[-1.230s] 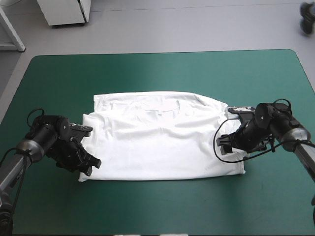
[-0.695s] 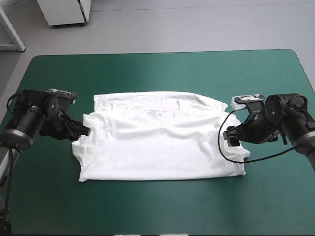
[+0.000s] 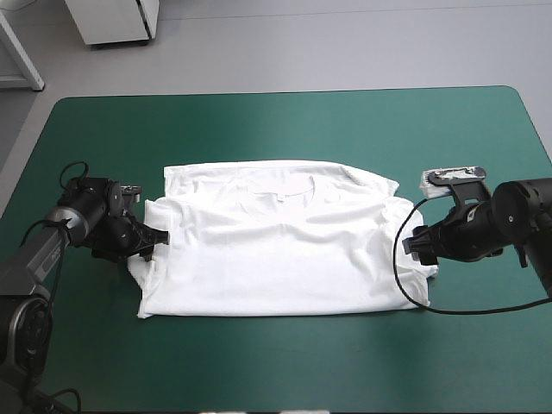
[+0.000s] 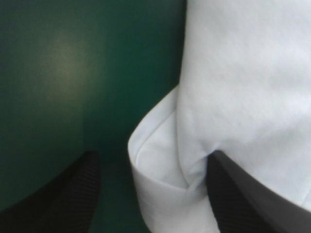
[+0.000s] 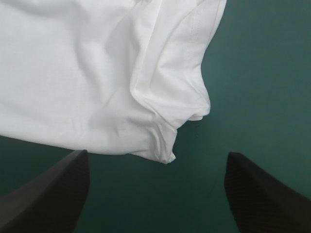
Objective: Fold the cloth
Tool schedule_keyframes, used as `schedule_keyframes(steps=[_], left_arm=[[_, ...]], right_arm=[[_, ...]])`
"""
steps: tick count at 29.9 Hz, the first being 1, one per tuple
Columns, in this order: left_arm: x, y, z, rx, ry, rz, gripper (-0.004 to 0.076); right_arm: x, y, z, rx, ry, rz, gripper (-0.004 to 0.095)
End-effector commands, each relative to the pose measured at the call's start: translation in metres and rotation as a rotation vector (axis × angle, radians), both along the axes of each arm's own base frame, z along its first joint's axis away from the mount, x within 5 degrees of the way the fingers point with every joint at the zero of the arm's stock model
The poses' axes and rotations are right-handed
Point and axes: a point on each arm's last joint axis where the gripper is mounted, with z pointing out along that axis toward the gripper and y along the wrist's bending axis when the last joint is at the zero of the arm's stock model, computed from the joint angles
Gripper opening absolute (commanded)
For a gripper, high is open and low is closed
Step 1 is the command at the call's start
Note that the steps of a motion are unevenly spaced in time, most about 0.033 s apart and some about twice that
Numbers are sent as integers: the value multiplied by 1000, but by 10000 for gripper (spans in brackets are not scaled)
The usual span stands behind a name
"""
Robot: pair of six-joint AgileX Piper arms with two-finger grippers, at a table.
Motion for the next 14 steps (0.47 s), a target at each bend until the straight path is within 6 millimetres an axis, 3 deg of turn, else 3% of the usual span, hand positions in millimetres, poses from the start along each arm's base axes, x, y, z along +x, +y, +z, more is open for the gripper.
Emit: schedule_keyframes(steps=[1, 3, 9, 14], left_arm=[[1, -6, 2, -72, -55, 34, 429], [-2, -6, -5, -73, -55, 35, 353], [-14, -4, -25, -55, -27, 15, -13], [-15, -1, -15, -18, -76, -5, -4]], right_arm=[[-3, -2, 13, 8, -71, -6, 713], [-3, -2, 13, 10, -78, -6, 713], [-2, -2, 14, 12, -90, -7, 713], [-2, -2, 14, 12, -90, -7, 713]])
